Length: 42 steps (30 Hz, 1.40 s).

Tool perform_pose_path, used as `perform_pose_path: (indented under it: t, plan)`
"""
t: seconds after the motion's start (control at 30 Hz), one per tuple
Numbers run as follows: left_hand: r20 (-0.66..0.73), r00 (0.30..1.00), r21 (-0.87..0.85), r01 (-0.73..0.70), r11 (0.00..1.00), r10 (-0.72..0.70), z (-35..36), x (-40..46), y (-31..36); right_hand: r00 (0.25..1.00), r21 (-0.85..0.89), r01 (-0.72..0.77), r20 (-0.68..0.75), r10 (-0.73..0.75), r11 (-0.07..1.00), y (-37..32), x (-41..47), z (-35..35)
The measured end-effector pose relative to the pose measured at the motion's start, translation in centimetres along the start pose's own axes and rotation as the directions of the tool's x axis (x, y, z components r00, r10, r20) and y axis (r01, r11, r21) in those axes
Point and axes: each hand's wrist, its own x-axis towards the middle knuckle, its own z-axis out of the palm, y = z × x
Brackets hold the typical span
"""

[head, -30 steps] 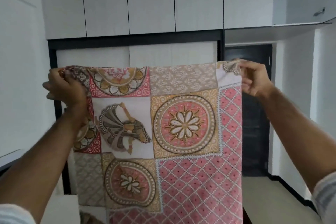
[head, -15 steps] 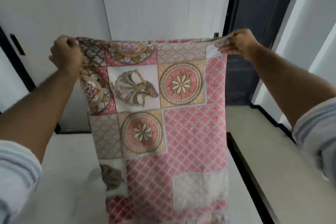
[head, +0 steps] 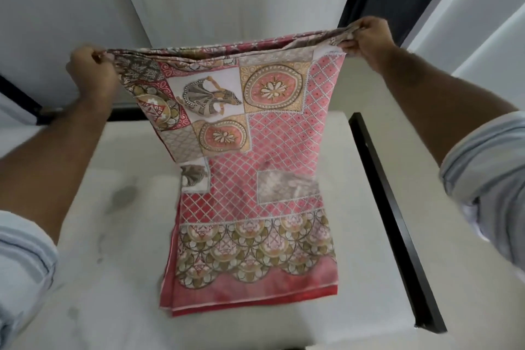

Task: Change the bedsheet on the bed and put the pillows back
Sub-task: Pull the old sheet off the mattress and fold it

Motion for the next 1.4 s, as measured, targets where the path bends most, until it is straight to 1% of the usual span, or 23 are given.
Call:
perform_pose_path:
  t: [0.1,0.17,0.23,0.3,0.37,0.43,0.5,0.57,0.63,0.73,0.8,0.9,0.97,1.07,1.13,1.2,1.27,1.3,1.33,1.37,1.4]
  plan:
    - [0.049,0.996,-0.002,0.071,0.997,-0.071,3.0,0.0,-3.7,0.998,-0.001,-0.053,0.015,0.053,0.999,3.7,1.9,0.9]
    - [0.079,0.991,-0.010,0.106,0.994,-0.105,4.6,-0.2,-6.1,0.997,0.006,-0.063,0.033,0.063,0.998,5.5,2.5,1.4]
    - [0.100,0.988,-0.037,0.122,0.992,-0.118,5.6,-2.1,-7.3,0.994,0.033,-0.053,0.099,0.049,0.998,7.2,2.0,1.8]
    - [0.092,0.989,-0.047,0.124,0.991,-0.119,6.3,-5.3,-8.3,0.986,0.131,-0.064,0.162,0.043,0.989,9.1,0.4,1.9]
    - [0.102,0.989,-0.074,0.114,0.991,-0.107,6.3,-9.2,-9.8,0.984,0.249,-0.105,0.168,0.064,0.963,11.8,-2.1,1.8]
    - [0.134,0.985,-0.115,0.120,0.986,-0.104,5.9,-13.8,-11.7,0.981,0.368,-0.180,0.138,0.138,0.912,15.8,-5.6,1.3]
    - [0.175,0.978,-0.131,0.139,0.982,-0.115,5.2,-18.5,-13.7,0.958,0.415,-0.287,0.136,0.253,0.863,20.5,-9.9,0.7]
    - [0.250,0.963,-0.086,0.123,0.989,-0.098,4.1,-22.9,-15.8,0.912,0.375,-0.411,0.185,0.367,0.831,25.3,-14.6,-0.4]
    - [0.358,0.930,0.042,0.072,0.997,-0.082,2.9,-26.5,-18.6,0.862,0.273,-0.501,0.235,0.448,0.821,29.2,-19.4,-1.6]
    - [0.525,0.848,0.209,-0.048,0.977,-0.070,1.0,-31.1,-22.9,0.826,0.184,-0.546,0.279,0.489,0.817,34.1,-25.7,-2.9]
    - [0.607,0.791,0.270,-0.113,0.956,-0.078,0.0,-33.6,-25.1,0.815,0.101,-0.559,0.253,0.522,0.823,37.1,-29.1,-3.5]
    - [0.711,0.701,0.310,-0.229,0.923,-0.065,-0.7,-36.1,-27.9,0.823,-0.150,-0.498,0.228,0.520,0.854,40.3,-33.2,-3.9]
    - [0.765,0.643,0.321,-0.314,0.894,-0.049,-0.8,-37.5,-29.6,0.840,-0.321,-0.404,0.240,0.486,0.857,41.7,-35.2,-3.7]
    - [0.851,0.524,0.282,-0.492,0.824,0.021,-0.5,-38.6,-31.6,0.850,-0.512,-0.258,0.284,0.444,0.820,43.1,-37.0,-3.4]
    - [0.881,0.473,0.308,-0.563,0.767,-0.007,0.0,-39.1,-33.0,0.852,-0.587,-0.184,0.305,0.426,0.789,44.1,-38.0,-3.4]
    - [0.892,0.445,0.371,-0.615,0.696,-0.083,0.6,-39.6,-34.0,0.859,-0.661,-0.122,0.303,0.413,0.740,45.1,-38.4,-3.4]
    - [0.898,0.422,0.409,-0.686,0.602,-0.129,1.1,-40.3,-34.4,0.853,-0.746,-0.055,0.310,0.419,0.664,45.8,-38.4,-3.2]
    - [0.902,0.403,0.416,-0.723,0.552,-0.152,1.3,-40.6,-34.8,0.827,-0.789,-0.014,0.336,0.451,0.614,46.0,-38.3,-2.9]
    - [0.912,0.362,0.408,-0.769,0.492,-0.192,1.6,-40.6,-34.7,0.775,-0.844,0.061,0.376,0.507,0.533,46.1,-38.0,-2.6]
    - [0.919,0.311,0.389,-0.817,0.425,-0.243,1.9,-40.7,-34.7,0.712,-0.898,0.166,0.395,0.581,0.407,45.9,-37.6,-2.3]
    - [0.911,0.285,0.382,-0.856,0.349,-0.298,2.2,-40.7,-34.3,0.671,-0.921,0.282,0.390,0.630,0.270,45.5,-37.2,-1.9]
